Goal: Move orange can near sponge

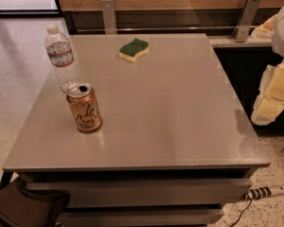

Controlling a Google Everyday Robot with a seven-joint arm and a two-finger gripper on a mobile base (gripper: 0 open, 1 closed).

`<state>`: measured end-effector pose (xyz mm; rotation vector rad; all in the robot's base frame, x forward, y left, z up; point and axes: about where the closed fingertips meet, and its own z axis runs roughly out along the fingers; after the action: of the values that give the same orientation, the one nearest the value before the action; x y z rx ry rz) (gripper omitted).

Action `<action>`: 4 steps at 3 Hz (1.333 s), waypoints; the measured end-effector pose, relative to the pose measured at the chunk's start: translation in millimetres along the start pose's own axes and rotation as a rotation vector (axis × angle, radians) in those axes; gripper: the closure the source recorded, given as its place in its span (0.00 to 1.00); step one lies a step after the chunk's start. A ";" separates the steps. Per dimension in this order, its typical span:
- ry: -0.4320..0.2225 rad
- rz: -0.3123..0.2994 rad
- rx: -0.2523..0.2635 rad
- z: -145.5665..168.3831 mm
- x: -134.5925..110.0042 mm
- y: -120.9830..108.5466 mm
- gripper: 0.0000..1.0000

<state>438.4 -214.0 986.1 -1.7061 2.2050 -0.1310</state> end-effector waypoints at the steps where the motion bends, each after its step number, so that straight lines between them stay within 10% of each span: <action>1: -0.024 -0.004 0.012 2.4 -7.2 -2.0 0.00; 4: -0.472 0.074 0.037 58.4 -65.9 10.1 0.00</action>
Offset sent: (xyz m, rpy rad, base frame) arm 0.0266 0.0505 -0.0069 0.1873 -0.1239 0.0350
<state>462.4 -140.4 942.8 -1.4504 1.8946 0.2265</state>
